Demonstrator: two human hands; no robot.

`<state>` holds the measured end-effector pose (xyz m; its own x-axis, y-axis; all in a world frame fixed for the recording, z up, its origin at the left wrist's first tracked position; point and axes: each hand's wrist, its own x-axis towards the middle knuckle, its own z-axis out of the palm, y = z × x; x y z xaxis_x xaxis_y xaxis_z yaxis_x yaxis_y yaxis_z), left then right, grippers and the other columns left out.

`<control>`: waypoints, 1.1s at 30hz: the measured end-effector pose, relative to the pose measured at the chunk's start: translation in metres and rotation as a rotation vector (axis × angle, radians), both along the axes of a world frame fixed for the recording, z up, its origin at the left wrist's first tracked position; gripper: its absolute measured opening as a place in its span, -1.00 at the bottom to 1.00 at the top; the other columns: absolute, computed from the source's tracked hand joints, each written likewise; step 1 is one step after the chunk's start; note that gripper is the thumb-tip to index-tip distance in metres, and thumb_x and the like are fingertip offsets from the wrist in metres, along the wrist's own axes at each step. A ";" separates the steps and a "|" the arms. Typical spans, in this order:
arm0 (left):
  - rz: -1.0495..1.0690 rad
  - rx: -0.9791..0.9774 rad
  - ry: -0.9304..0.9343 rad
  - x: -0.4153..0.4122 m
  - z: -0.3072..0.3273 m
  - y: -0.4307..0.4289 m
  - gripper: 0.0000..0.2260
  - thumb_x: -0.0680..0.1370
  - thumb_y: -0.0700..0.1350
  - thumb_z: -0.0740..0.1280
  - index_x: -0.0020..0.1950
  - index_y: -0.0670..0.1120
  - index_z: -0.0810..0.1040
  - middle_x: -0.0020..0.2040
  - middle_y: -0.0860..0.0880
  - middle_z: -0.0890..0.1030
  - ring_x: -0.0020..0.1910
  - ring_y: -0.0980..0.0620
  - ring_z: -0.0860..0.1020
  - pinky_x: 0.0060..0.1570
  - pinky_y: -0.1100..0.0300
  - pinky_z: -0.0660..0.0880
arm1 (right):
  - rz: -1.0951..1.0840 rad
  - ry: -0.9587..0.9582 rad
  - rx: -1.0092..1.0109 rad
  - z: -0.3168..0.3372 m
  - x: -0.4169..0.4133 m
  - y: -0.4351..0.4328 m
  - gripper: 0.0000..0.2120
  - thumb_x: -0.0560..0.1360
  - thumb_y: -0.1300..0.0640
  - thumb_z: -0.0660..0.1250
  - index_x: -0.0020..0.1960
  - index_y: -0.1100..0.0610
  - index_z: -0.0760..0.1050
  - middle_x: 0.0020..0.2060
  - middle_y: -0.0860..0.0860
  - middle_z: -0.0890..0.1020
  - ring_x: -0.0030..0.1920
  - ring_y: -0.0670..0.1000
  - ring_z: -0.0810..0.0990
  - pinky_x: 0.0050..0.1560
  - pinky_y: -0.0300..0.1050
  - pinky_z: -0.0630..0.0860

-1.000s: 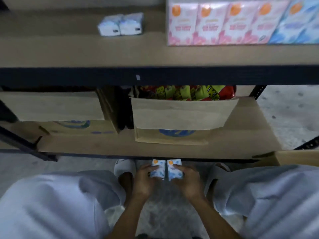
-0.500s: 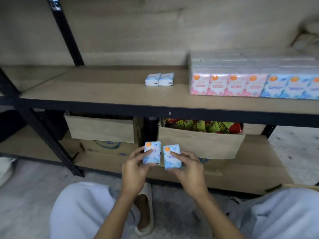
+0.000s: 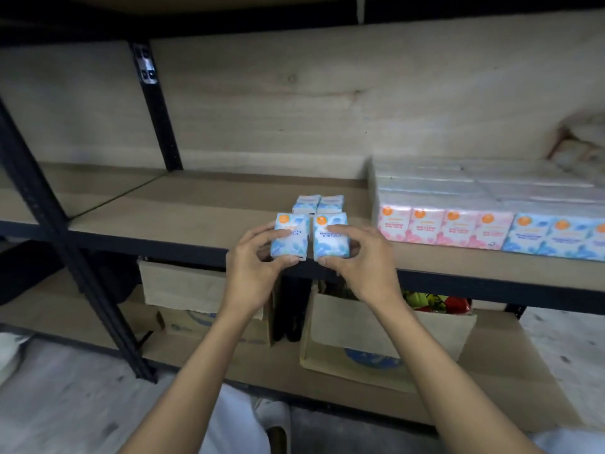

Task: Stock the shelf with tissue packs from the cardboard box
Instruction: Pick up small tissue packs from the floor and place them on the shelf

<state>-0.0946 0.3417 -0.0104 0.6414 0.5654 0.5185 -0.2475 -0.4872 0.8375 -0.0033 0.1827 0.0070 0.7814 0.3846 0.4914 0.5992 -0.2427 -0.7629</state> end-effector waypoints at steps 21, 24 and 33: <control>-0.008 0.100 0.428 0.090 0.012 0.055 -0.67 0.25 -0.04 0.61 -0.04 0.15 0.66 -0.02 0.08 0.67 -0.02 0.13 0.61 0.11 0.12 0.53 | -0.071 0.034 -0.269 0.007 0.070 0.040 -0.52 0.26 0.07 0.58 0.16 0.02 0.59 0.16 0.05 0.53 0.09 0.00 0.53 0.12 -0.26 0.41; -0.014 0.126 0.450 0.092 0.012 0.058 -0.71 0.24 -0.01 0.61 -0.10 0.19 0.66 -0.02 0.11 0.67 -0.02 0.14 0.60 0.11 0.10 0.53 | -0.071 0.014 -0.276 0.008 0.072 0.042 -0.54 0.26 0.07 0.58 0.14 0.03 0.60 0.13 0.05 0.54 0.07 0.01 0.54 0.13 -0.24 0.42; -0.025 0.112 0.463 0.098 0.015 0.062 -0.75 0.28 -0.04 0.60 -0.12 0.15 0.66 -0.03 0.09 0.67 -0.04 0.13 0.61 0.04 0.17 0.53 | -0.093 -0.005 -0.301 0.007 0.080 0.050 -0.56 0.25 0.03 0.59 0.10 0.02 0.62 0.12 0.05 0.55 0.06 0.01 0.54 0.13 -0.27 0.39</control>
